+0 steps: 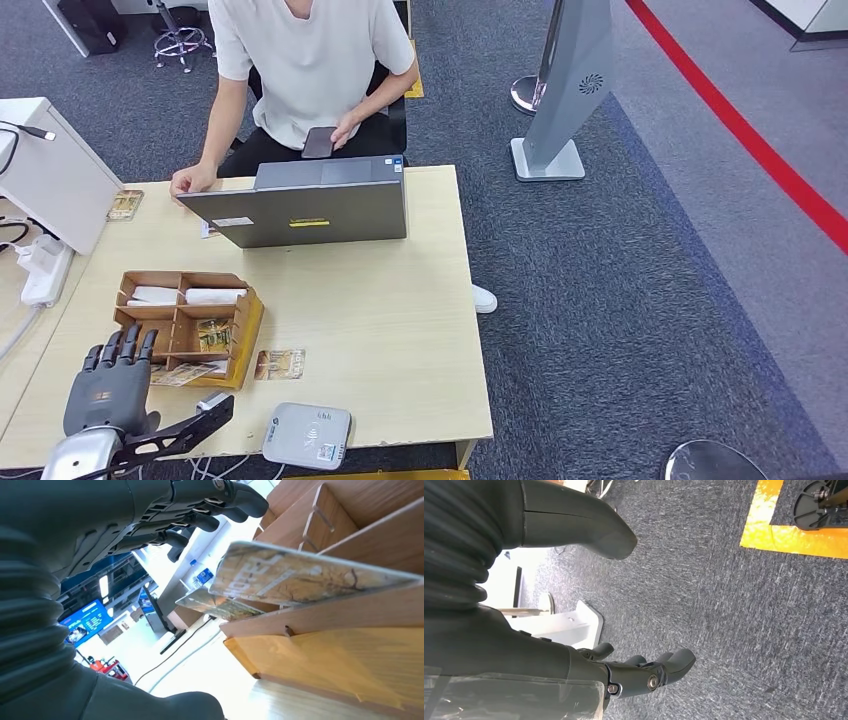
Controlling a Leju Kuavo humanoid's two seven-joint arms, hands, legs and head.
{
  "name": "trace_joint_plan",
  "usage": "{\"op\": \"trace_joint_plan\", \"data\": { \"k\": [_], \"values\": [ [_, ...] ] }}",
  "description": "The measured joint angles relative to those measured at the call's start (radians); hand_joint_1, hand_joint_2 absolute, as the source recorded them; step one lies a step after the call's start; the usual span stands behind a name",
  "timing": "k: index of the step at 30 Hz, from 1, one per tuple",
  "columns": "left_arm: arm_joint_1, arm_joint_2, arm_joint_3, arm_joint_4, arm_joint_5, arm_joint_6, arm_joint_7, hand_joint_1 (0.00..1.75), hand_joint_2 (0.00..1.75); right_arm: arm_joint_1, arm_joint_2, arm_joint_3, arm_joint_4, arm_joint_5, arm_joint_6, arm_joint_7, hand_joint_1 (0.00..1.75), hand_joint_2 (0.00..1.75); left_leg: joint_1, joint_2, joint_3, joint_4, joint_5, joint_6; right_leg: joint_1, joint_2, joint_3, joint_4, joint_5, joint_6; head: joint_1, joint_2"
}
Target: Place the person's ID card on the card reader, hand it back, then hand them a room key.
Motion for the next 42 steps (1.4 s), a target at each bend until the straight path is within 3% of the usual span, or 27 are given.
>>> {"op": "trace_joint_plan", "data": {
  "k": [19, 42],
  "values": [
    [-0.015, -0.001, -0.025, 0.040, 0.000, 0.108, 0.051, 0.00, 1.75, -0.001, 0.000, 0.009, 0.000, 0.000, -0.002, -0.004, 0.00, 1.75, 0.000, 0.000, 0.000, 0.000, 0.000, 0.000, 0.000, 0.000, 0.000, 0.000, 0.000, 0.000, 0.000, 0.000],
    [-0.018, -0.009, -0.055, 0.040, 0.000, 0.108, 0.050, 0.00, 1.75, -0.002, 0.000, 0.014, 0.000, 0.000, -0.002, -0.013, 0.00, 1.75, 0.000, 0.000, 0.000, 0.000, 0.000, 0.000, 0.000, 0.000, 0.000, 0.000, 0.000, 0.000, 0.000, 0.000]
  ]
}}
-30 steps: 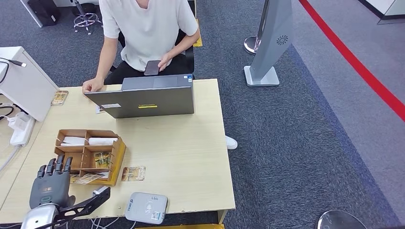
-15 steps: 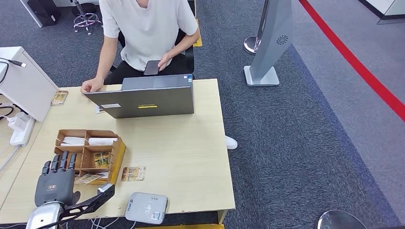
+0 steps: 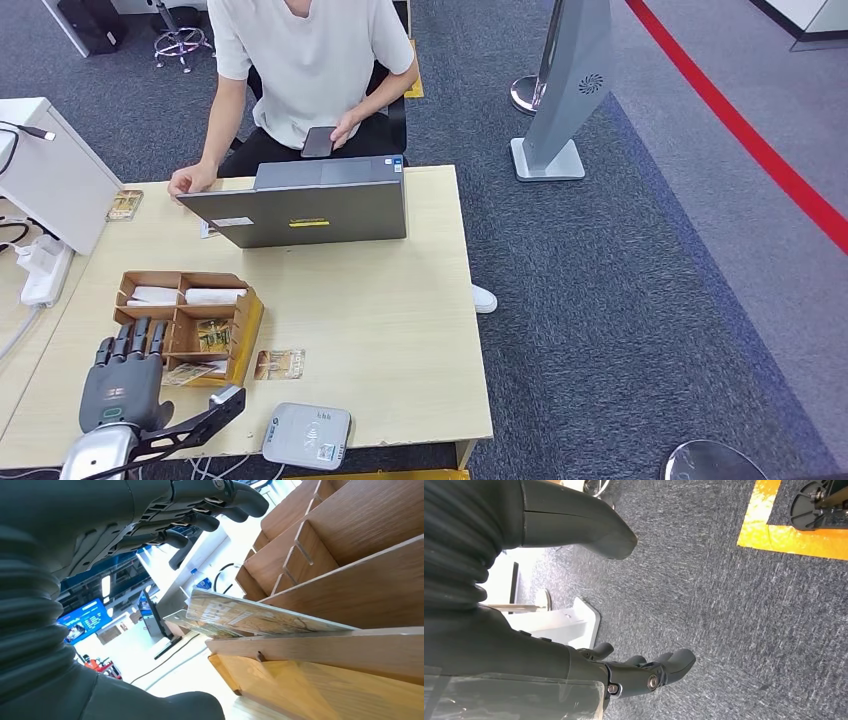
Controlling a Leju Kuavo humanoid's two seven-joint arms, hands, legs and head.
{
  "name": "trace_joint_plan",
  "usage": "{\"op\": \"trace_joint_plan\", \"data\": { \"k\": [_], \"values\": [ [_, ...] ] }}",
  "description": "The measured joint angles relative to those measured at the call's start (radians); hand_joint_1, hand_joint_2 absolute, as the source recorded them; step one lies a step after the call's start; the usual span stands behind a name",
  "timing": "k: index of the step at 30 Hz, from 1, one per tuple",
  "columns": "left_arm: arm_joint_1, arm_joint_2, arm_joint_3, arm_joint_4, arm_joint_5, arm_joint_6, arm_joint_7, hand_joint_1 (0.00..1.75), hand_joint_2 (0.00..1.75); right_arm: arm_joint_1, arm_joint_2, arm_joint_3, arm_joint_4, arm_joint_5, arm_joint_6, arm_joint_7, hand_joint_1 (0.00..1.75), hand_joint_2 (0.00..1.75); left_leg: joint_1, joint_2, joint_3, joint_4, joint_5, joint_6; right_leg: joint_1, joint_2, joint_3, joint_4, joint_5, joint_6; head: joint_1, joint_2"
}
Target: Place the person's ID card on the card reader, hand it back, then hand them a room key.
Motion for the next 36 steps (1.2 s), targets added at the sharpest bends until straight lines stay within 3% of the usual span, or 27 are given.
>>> {"op": "trace_joint_plan", "data": {
  "k": [24, 25, 28, 29, 36],
  "values": [
    [0.000, -0.008, -0.017, 0.004, 0.000, 0.003, 0.000, 0.00, 1.75, -0.003, 0.000, 0.003, 0.000, 0.000, 0.002, 0.001, 0.00, 1.75, 0.000, 0.000, 0.000, 0.000, 0.000, 0.000, 0.000, 0.000, 0.000, 0.000, 0.000, 0.000, 0.000, 0.000],
    [0.000, -0.008, -0.019, 0.004, 0.000, 0.003, 0.000, 0.26, 1.75, -0.003, 0.000, 0.003, 0.000, 0.000, 0.002, 0.001, 0.00, 1.75, 0.000, 0.000, 0.000, 0.000, 0.000, 0.000, 0.000, 0.000, 0.000, 0.000, 0.000, 0.000, 0.000, 0.000],
    [0.001, -0.009, -0.021, 0.005, 0.000, 0.002, 0.000, 1.57, 1.75, -0.003, 0.000, 0.003, 0.000, 0.000, 0.002, 0.001, 0.00, 1.75, 0.000, 0.000, 0.000, 0.000, 0.000, 0.000, 0.000, 0.000, 0.000, 0.000, 0.000, 0.000, 0.000, 0.000],
    [0.001, -0.009, -0.021, 0.005, 0.000, 0.002, 0.000, 1.75, 1.75, -0.003, 0.000, 0.003, 0.000, 0.000, 0.001, 0.001, 0.00, 1.75, 0.000, 0.000, 0.000, 0.000, 0.000, 0.000, 0.000, 0.000, 0.000, 0.000, 0.000, 0.000, 0.000, 0.000],
    [0.004, -0.010, -0.021, 0.005, 0.000, 0.003, -0.015, 1.75, 1.75, -0.004, 0.000, 0.010, 0.000, 0.000, 0.001, 0.000, 0.00, 1.75, 0.000, 0.000, 0.000, 0.000, 0.000, 0.000, 0.000, 0.000, 0.000, 0.000, 0.000, 0.000, 0.000, 0.000]
  ]
}}
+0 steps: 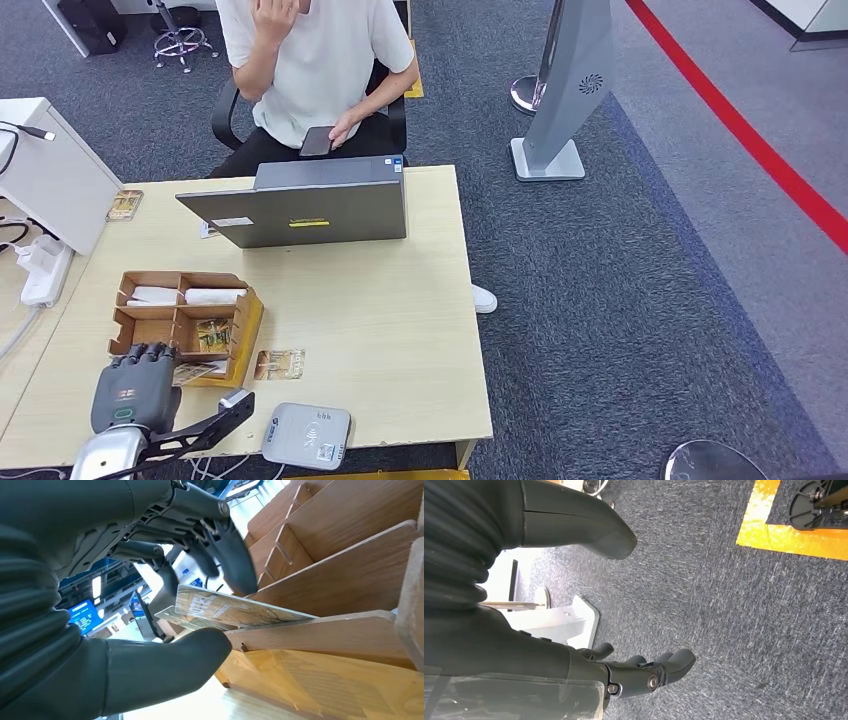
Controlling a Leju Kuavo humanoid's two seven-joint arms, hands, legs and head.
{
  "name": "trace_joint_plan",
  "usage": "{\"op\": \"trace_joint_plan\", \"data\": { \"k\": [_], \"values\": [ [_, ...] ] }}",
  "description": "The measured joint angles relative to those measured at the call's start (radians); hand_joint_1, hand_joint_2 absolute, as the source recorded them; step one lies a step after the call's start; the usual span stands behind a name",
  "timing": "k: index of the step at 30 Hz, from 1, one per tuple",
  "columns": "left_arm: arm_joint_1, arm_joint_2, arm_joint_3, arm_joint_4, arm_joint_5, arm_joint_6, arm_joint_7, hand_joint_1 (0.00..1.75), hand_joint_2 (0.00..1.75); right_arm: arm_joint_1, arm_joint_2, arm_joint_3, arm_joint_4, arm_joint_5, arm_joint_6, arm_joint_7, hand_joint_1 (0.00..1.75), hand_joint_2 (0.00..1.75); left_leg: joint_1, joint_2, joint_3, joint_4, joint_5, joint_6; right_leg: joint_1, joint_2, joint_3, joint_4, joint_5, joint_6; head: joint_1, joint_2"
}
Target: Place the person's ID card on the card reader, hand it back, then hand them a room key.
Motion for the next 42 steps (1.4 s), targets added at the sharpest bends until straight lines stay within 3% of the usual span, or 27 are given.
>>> {"op": "trace_joint_plan", "data": {
  "k": [23, 29, 42],
  "values": [
    [0.004, 0.000, 0.000, 0.000, 0.000, 0.015, -0.054, 1.75, 1.75, 0.000, 0.000, 0.007, 0.000, 0.000, -0.001, -0.003, 0.00, 1.75, 0.000, 0.000, 0.000, 0.000, 0.000, 0.000, 0.000, 0.000, 0.000, 0.000, 0.000, 0.000, 0.000, 0.000],
    [-0.003, 0.005, 0.000, -0.001, 0.000, 0.069, -0.064, 1.75, 1.75, 0.000, 0.000, 0.008, 0.000, -0.001, -0.001, -0.008, 0.00, 1.75, 0.000, 0.000, 0.000, 0.000, 0.000, 0.000, 0.000, 0.000, 0.000, 0.000, 0.000, 0.000, 0.000, 0.000],
    [-0.195, 0.073, 0.000, -0.044, 0.000, 0.041, 0.025, 1.75, 1.75, -0.002, 0.000, 0.008, 0.000, 0.037, 0.006, -0.023, 0.00, 1.75, 0.000, 0.000, 0.000, 0.000, 0.002, -0.001, 0.000, 0.000, 0.000, 0.001, 0.001, -0.001, 0.000, 0.000]
  ]
}}
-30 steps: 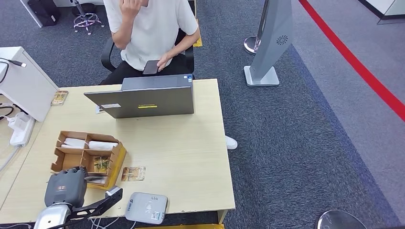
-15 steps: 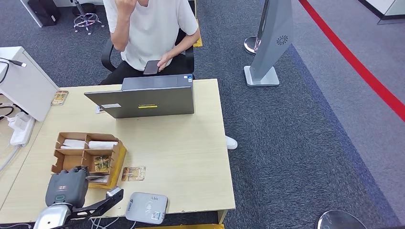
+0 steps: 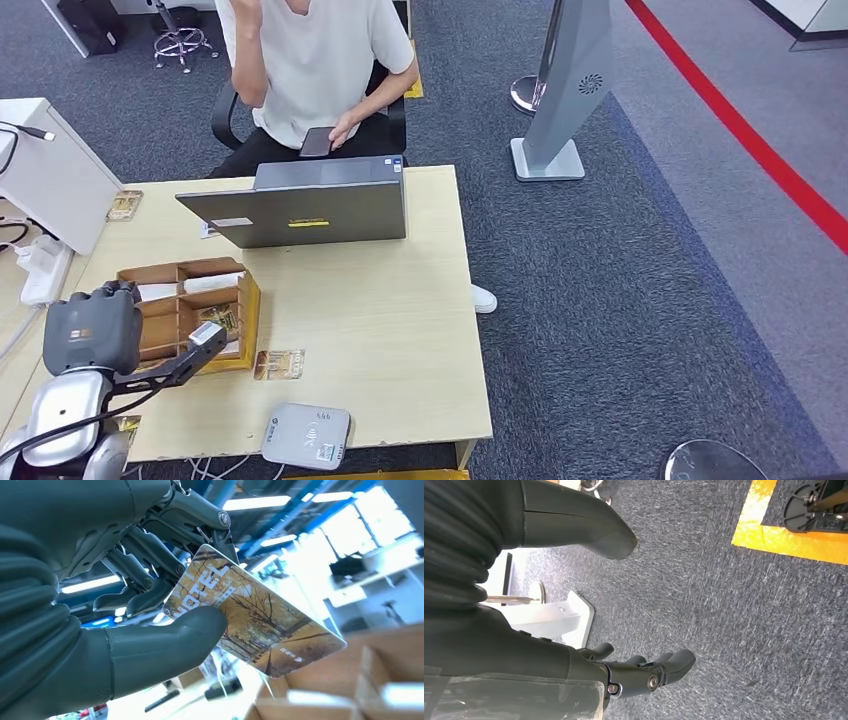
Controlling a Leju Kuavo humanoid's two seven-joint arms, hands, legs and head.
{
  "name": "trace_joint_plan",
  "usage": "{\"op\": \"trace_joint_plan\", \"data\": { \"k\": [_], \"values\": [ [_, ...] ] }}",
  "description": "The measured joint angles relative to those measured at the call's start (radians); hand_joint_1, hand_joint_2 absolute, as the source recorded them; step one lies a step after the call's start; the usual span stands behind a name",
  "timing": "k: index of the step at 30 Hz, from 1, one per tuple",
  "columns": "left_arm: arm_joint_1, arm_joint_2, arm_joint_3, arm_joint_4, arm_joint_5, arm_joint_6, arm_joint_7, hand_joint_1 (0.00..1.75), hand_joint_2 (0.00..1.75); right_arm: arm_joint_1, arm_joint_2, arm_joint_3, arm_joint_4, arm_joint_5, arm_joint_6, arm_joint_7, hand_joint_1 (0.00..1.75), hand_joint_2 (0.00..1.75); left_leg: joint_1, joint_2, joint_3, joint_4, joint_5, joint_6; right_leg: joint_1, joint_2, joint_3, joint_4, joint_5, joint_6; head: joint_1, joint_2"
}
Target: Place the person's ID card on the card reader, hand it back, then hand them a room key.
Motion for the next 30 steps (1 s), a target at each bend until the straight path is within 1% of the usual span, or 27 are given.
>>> {"op": "trace_joint_plan", "data": {
  "k": [3, 6, 9, 20, 26, 30],
  "values": [
    [-0.057, 0.025, 0.000, -0.002, 0.000, -0.006, 0.018, 1.75, 1.75, -0.002, 0.000, 0.000, 0.000, 0.010, 0.006, -0.003, 0.00, 1.75, 0.000, -0.001, -0.001, 0.000, 0.000, 0.000, 0.000, -0.001, 0.000, 0.000, 0.000, 0.000, 0.000, 0.000],
    [-0.120, 0.048, 0.000, -0.004, 0.000, -0.021, 0.019, 1.75, 1.75, -0.004, 0.000, 0.000, 0.000, 0.017, 0.012, -0.001, 0.00, 1.75, 0.000, 0.000, -0.001, 0.000, 0.000, 0.000, 0.000, 0.000, 0.000, 0.000, 0.000, 0.000, 0.000, 0.000],
    [-0.164, 0.064, 0.000, -0.006, 0.000, -0.029, 0.018, 1.75, 1.75, -0.004, 0.000, 0.000, 0.000, 0.017, 0.020, 0.004, 0.00, 1.75, 0.000, 0.000, -0.001, 0.000, 0.000, 0.000, 0.000, 0.000, 0.000, 0.000, 0.000, 0.000, 0.000, 0.000],
    [-0.265, 0.111, -0.001, -0.002, 0.000, -0.039, 0.018, 1.75, 1.75, -0.005, 0.000, 0.000, 0.000, 0.036, 0.038, 0.011, 0.00, 1.75, 0.000, 0.000, -0.001, 0.000, 0.000, 0.000, 0.000, 0.000, -0.001, 0.000, 0.000, 0.000, 0.000, 0.000],
    [-0.286, 0.122, -0.002, 0.006, 0.000, -0.035, 0.019, 1.75, 1.75, -0.005, 0.000, 0.000, 0.000, 0.039, 0.041, 0.007, 0.00, 1.75, 0.000, 0.000, -0.001, 0.000, 0.000, 0.000, 0.000, 0.000, -0.001, 0.000, 0.000, 0.000, 0.000, 0.000],
    [-0.348, 0.138, -0.013, 0.039, 0.000, -0.033, 0.008, 1.75, 1.75, -0.006, 0.000, 0.000, 0.000, 0.053, 0.047, 0.005, 0.00, 1.75, 0.000, 0.000, -0.001, 0.000, 0.000, 0.000, 0.000, 0.000, -0.001, 0.000, 0.000, 0.000, 0.000, 0.000]
  ]
}}
